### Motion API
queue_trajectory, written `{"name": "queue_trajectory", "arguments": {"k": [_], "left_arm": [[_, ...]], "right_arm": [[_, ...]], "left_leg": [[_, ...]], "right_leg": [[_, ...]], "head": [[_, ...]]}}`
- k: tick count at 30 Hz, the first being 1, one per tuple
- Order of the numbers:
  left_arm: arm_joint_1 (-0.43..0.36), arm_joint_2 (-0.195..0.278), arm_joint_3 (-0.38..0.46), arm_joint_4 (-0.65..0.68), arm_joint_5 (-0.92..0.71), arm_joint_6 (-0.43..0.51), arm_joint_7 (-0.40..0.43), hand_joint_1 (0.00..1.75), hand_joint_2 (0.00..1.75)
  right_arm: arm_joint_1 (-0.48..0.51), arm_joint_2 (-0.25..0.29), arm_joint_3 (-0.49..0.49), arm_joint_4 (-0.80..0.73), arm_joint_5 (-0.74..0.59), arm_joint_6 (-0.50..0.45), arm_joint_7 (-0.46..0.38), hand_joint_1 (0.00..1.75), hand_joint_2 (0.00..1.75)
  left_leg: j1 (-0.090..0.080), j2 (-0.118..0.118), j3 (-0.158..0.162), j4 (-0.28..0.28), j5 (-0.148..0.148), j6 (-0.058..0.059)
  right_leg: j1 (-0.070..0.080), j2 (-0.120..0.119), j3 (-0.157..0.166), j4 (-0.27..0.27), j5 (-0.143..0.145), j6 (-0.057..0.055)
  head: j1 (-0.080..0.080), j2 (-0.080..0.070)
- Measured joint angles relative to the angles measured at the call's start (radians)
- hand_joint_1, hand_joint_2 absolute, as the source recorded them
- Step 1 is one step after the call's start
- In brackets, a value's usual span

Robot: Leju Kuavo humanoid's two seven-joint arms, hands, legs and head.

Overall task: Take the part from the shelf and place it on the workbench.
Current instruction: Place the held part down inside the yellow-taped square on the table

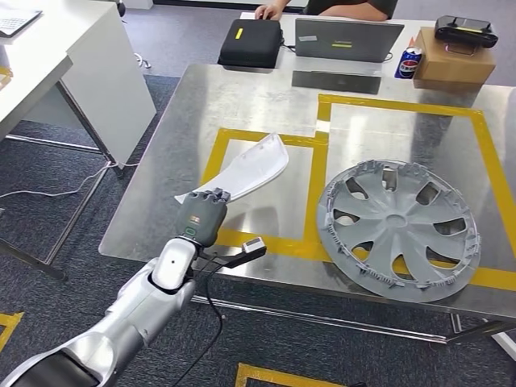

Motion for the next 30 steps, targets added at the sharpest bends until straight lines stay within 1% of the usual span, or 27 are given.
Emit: {"name": "queue_trajectory", "arguments": {"k": [5,9,13,20,26,30], "left_arm": [[-0.074,0.000,-0.016,0.082,0.000,-0.046,0.044,1.75,1.75],[-0.133,-0.002,-0.044,0.145,0.000,-0.082,0.052,1.75,1.75],[-0.171,-0.012,-0.071,0.185,0.000,-0.099,0.052,1.75,1.75],[-0.193,-0.036,-0.106,0.218,0.000,-0.123,0.052,1.75,1.75],[-0.211,-0.054,-0.134,0.249,0.000,-0.183,0.052,1.75,1.75],[-0.213,-0.065,-0.145,0.272,0.000,-0.206,0.051,1.75,1.75]], "right_arm": [[-0.003,0.000,0.000,0.000,0.008,0.002,-0.002,0.00,0.00],[-0.003,0.000,0.003,0.000,0.016,0.006,-0.003,0.00,0.00],[-0.004,0.000,0.004,0.000,0.020,0.008,-0.003,0.00,0.00],[-0.003,0.000,0.005,0.000,0.024,0.011,-0.003,0.00,0.00],[-0.004,-0.001,0.005,0.000,0.029,0.012,-0.002,0.00,0.00],[-0.004,-0.001,0.006,0.000,0.035,0.015,0.000,0.00,0.00]], "left_leg": [[-0.001,0.000,0.000,0.000,0.002,-0.002],[-0.002,0.000,0.000,0.001,0.003,-0.001],[-0.002,0.000,0.000,0.001,0.003,0.000],[-0.003,0.000,0.000,0.001,0.003,0.000],[-0.003,0.000,0.000,0.001,0.003,0.001],[-0.003,0.000,0.000,0.001,0.003,0.001]], "right_leg": [[-0.001,-0.002,0.001,-0.001,0.004,0.000],[-0.002,-0.002,0.002,-0.002,0.006,0.003],[-0.003,-0.002,0.003,-0.003,0.007,0.004],[-0.004,-0.001,0.003,-0.004,0.007,0.004],[-0.004,-0.002,0.003,-0.004,0.007,0.004],[-0.004,-0.001,0.003,-0.004,0.007,0.004]], "head": [[0.000,0.000],[0.000,0.000],[0.000,0.000],[0.000,0.000],[0.000,0.000],[0.000,0.000]]}}
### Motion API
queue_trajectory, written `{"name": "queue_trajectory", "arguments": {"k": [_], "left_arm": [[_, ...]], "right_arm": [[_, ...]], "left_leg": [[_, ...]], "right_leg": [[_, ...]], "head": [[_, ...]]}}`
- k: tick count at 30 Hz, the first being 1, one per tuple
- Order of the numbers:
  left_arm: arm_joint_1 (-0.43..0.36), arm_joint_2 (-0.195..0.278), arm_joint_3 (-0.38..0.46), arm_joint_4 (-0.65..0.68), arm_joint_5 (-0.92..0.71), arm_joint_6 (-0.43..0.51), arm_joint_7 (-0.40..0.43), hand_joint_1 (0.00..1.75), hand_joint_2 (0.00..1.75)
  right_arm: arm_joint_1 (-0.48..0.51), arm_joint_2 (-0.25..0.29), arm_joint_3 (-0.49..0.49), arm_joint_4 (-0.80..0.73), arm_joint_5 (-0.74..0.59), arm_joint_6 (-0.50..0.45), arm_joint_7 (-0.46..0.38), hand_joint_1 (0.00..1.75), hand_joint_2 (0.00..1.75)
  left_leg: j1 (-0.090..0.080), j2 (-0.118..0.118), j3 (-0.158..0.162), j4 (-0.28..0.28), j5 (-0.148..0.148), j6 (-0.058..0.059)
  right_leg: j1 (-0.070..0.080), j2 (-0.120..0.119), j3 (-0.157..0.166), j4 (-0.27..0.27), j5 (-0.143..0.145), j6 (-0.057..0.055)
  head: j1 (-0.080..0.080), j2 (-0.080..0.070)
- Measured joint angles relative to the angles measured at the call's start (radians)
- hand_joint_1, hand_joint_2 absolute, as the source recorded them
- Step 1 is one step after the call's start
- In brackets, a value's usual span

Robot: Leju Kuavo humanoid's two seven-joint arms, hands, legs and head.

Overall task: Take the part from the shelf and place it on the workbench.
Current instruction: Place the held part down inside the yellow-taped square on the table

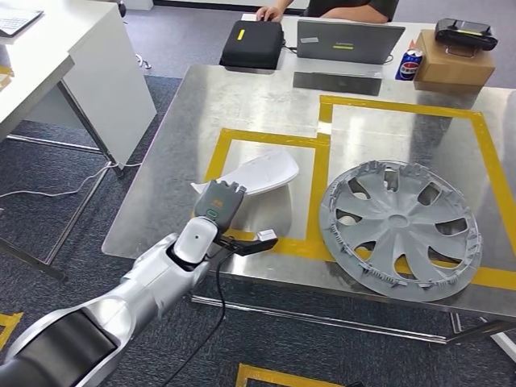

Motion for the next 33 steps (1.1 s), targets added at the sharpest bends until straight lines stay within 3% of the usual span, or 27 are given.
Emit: {"name": "queue_trajectory", "arguments": {"k": [8,12,33], "left_arm": [[-0.005,-0.004,-0.010,0.038,0.000,-0.041,-0.001,1.75,1.75],[-0.011,-0.004,-0.014,0.052,0.000,-0.045,-0.002,0.00,1.75],[-0.011,-0.003,-0.018,0.066,0.000,0.003,-0.005,0.00,1.75]], "right_arm": [[-0.001,0.000,0.002,0.000,0.003,0.006,-0.002,0.00,0.00],[-0.003,0.000,0.005,0.000,0.003,0.006,-0.002,0.00,0.00],[-0.002,0.000,0.008,0.000,0.005,0.009,0.000,0.00,0.00]], "left_leg": [[0.000,0.000,0.000,0.000,0.000,0.000],[0.000,0.000,0.000,0.000,0.000,0.000],[0.000,0.000,0.000,0.000,0.000,0.000]], "right_leg": [[0.000,0.000,0.000,0.000,0.000,0.000],[0.000,0.000,0.000,0.000,0.000,0.000],[0.000,0.000,0.000,0.000,0.000,0.000]], "head": [[0.000,0.000],[0.000,0.000],[0.000,0.000]]}}
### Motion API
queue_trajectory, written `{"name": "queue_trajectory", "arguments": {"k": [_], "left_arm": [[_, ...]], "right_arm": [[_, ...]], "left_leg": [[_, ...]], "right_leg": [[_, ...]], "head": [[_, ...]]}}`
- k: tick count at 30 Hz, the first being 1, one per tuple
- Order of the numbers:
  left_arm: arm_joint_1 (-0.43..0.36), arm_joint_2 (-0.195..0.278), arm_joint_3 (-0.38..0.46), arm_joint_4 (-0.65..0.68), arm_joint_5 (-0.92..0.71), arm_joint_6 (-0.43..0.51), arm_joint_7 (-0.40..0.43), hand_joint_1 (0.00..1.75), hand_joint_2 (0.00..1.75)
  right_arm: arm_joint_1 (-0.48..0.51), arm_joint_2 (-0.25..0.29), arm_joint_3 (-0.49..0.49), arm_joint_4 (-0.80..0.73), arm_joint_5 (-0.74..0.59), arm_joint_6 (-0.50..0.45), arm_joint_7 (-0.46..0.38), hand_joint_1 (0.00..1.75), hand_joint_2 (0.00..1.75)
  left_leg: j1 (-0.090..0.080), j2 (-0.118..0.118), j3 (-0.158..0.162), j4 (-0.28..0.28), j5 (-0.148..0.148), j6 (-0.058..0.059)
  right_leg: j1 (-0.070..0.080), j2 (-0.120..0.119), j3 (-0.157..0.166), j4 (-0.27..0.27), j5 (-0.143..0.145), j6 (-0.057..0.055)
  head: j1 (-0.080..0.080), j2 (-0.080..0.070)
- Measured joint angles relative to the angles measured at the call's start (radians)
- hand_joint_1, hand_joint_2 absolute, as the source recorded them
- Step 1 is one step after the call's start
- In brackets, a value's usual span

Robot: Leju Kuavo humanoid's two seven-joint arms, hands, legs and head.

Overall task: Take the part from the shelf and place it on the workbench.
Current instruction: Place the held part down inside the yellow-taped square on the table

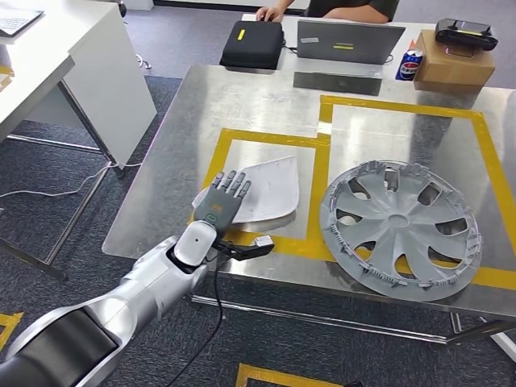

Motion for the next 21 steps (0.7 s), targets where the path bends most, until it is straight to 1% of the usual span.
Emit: {"name": "queue_trajectory", "arguments": {"k": [3,5,8,10,15,21], "left_arm": [[0.000,0.001,0.003,0.000,0.005,0.017,-0.028,0.00,1.75],[0.001,0.001,0.015,-0.001,0.021,0.023,-0.069,0.00,1.75],[0.004,0.004,0.043,-0.016,0.058,0.009,-0.144,0.00,1.75],[0.005,0.008,0.057,-0.031,0.071,-0.002,-0.174,0.00,1.75],[0.007,0.015,0.079,-0.053,0.079,-0.010,-0.189,0.00,1.75],[0.008,0.019,0.083,-0.065,0.079,-0.011,-0.190,0.00,1.75]], "right_arm": [[0.000,0.000,0.000,0.000,-0.002,0.000,-0.001,0.00,0.00],[0.000,0.000,0.000,0.000,-0.005,0.000,-0.001,0.00,0.00],[0.002,0.000,0.000,0.000,-0.012,0.003,-0.001,0.00,0.00],[0.003,0.000,0.000,0.000,-0.017,0.006,-0.001,0.00,0.00],[0.003,-0.001,0.000,0.000,-0.020,0.007,-0.001,0.00,0.00],[0.003,-0.001,0.000,0.000,-0.020,0.007,-0.001,0.00,0.00]], "left_leg": [[0.000,0.000,0.000,0.000,0.000,0.000],[0.000,0.000,0.000,0.000,0.000,0.000],[0.000,0.000,0.000,0.000,0.000,0.000],[0.000,0.000,0.000,0.000,0.000,0.000],[0.000,0.000,0.000,0.000,0.000,0.000],[0.000,0.000,0.000,0.000,0.000,0.000]], "right_leg": [[0.000,0.000,0.000,0.000,0.000,0.000],[0.000,0.000,0.000,0.000,0.000,0.000],[0.000,0.000,0.000,0.000,0.000,0.000],[0.000,0.000,0.000,0.000,0.000,0.000],[0.000,0.000,0.000,0.000,0.000,0.000],[0.000,0.000,0.000,0.000,0.000,0.000]], "head": [[0.000,0.000],[0.000,0.000],[0.000,0.000],[0.000,0.000],[0.000,0.000],[0.000,0.000]]}}
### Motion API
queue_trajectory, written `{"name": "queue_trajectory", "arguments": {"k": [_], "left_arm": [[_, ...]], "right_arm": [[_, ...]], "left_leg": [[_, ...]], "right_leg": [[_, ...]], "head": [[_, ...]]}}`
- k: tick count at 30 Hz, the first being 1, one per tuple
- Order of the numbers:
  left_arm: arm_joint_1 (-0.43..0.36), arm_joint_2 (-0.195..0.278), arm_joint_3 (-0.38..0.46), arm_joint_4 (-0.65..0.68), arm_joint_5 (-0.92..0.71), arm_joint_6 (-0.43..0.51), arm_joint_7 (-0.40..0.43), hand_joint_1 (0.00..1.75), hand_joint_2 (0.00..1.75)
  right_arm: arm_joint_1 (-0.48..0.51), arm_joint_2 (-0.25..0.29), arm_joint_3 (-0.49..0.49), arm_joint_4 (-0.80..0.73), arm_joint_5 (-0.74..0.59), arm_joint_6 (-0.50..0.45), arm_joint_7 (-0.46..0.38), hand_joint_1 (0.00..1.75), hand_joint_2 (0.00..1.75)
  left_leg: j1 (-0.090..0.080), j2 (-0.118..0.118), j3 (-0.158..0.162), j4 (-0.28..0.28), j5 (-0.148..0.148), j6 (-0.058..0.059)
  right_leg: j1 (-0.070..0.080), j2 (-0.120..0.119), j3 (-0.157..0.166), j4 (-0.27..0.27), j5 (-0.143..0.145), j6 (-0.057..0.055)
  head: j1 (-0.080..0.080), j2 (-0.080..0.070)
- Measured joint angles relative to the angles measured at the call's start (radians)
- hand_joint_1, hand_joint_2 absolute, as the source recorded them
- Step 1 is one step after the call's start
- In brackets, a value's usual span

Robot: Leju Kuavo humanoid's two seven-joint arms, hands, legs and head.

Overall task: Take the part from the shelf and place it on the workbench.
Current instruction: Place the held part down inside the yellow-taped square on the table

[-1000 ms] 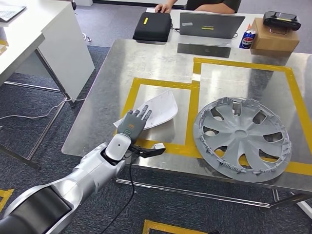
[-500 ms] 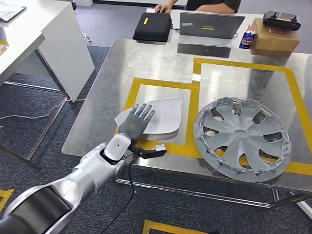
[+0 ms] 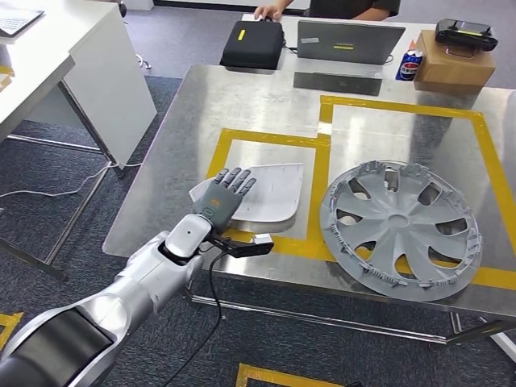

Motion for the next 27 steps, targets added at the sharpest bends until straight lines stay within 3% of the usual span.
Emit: {"name": "queue_trajectory", "arguments": {"k": [9,12,16,18,20,23,27], "left_arm": [[0.029,0.017,0.000,-0.052,-0.010,0.041,-0.030,0.00,1.75],[0.094,0.056,-0.003,-0.164,0.001,0.054,-0.059,0.00,1.75],[0.207,0.149,-0.004,-0.393,0.041,0.035,-0.076,0.00,1.75],[0.262,0.200,0.001,-0.511,0.090,0.032,-0.107,0.00,0.87],[0.338,0.248,0.026,-0.635,0.223,0.034,-0.196,0.00,0.00],[0.488,0.290,0.099,-0.821,0.437,0.043,-0.351,0.00,0.00],[0.629,0.299,0.169,-0.971,0.494,0.083,-0.424,0.00,0.00]], "right_arm": [[0.001,0.000,-0.002,0.000,-0.009,0.000,-0.001,0.00,0.00],[0.003,0.000,-0.006,0.000,-0.019,0.000,-0.003,0.00,0.00],[0.008,-0.001,-0.015,0.000,-0.033,-0.002,-0.007,0.00,0.00],[0.011,-0.001,-0.023,0.000,-0.039,-0.004,-0.009,0.00,0.00],[0.014,-0.001,-0.032,0.000,-0.043,-0.006,-0.010,0.00,0.00],[0.019,-0.001,-0.039,0.000,-0.044,-0.009,-0.010,0.00,0.00],[0.019,-0.001,-0.044,0.000,-0.038,-0.013,-0.006,0.00,0.00]], "left_leg": [[0.000,0.000,0.000,0.000,0.000,0.000],[0.000,0.000,0.000,0.000,0.000,0.000],[0.000,0.000,0.000,0.000,0.000,0.000],[0.000,0.001,0.000,0.000,-0.001,0.000],[0.000,0.001,0.001,-0.001,-0.002,-0.002],[0.000,0.002,0.003,-0.001,-0.004,-0.004],[0.000,0.001,0.003,-0.001,-0.005,-0.002]], "right_leg": [[0.000,0.000,0.000,0.000,0.000,0.000],[0.000,0.001,0.000,0.000,0.000,0.000],[0.000,0.001,0.000,0.000,-0.001,-0.001],[0.000,0.001,0.000,0.000,-0.001,-0.001],[0.001,0.002,0.000,0.000,-0.002,-0.002],[0.000,0.004,0.001,0.000,-0.004,-0.003],[0.000,0.001,0.002,0.000,-0.006,-0.002]], "head": [[0.000,0.000],[0.000,0.000],[0.000,0.000],[0.000,0.000],[0.000,0.000],[0.000,0.000],[0.000,0.000]]}}
